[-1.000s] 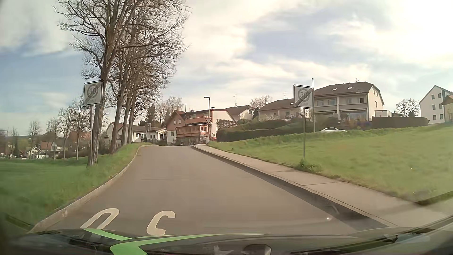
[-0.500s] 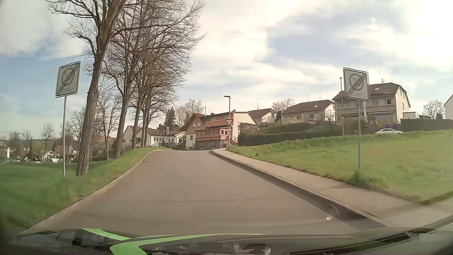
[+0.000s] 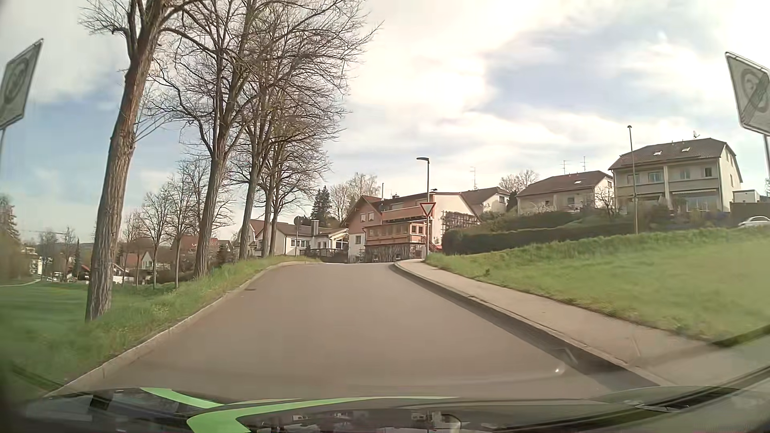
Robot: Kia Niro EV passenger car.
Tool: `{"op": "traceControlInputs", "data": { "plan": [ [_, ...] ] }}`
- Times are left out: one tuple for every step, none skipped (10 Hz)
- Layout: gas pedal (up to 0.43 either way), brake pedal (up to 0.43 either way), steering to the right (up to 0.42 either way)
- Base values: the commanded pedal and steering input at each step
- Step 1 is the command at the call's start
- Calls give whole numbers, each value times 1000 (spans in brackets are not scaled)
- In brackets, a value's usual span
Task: Follow the waypoints while adhering to traffic rules and regulations
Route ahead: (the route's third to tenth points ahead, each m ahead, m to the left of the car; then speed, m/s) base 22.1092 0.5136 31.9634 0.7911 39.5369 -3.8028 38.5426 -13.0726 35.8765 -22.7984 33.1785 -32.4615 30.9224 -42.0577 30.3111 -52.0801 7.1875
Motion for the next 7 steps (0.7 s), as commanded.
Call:
{"op": "traceControlInputs", "data": {
  "plan": [
    [268, 0, -83],
    [268, 0, -80],
    [268, 0, -77],
    [248, 0, -72],
    [240, 0, -66],
    [220, 0, -60],
    [177, 0, -54]
  ]
}}
